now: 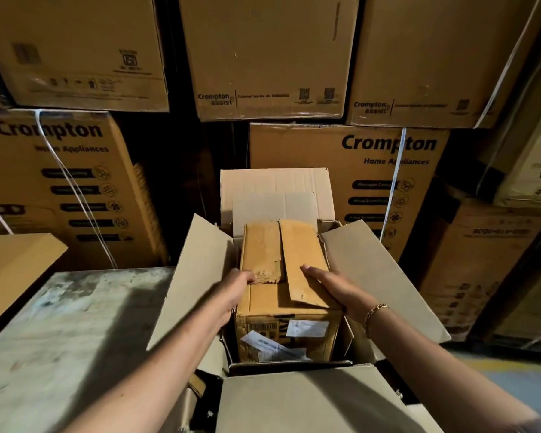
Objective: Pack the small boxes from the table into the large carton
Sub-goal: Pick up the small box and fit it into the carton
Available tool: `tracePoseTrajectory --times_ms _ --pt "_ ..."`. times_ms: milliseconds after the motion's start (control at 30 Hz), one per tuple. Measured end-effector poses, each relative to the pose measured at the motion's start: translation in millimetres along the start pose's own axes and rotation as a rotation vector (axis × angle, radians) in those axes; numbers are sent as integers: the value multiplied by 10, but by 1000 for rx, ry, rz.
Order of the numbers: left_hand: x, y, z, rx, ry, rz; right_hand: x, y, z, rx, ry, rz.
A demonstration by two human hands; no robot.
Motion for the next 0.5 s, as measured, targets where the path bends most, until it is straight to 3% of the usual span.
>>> tracePoseTrajectory --times_ms 300,500 --pt "137 -105 193 22 453 3 -334 159 45 -58 -112 74" --pt "209 81 223 -19 823 66 -274 100 199 -99 -429 32"
Point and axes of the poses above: each hand's wrist, its own y-axis towards the middle knuckle, its own z-axis out of the palm, x = y × z, the point moved 6 cm from there along y, towards the middle knuckle, and after that the axes turned 7 degrees about x, right-handed, at the moved point
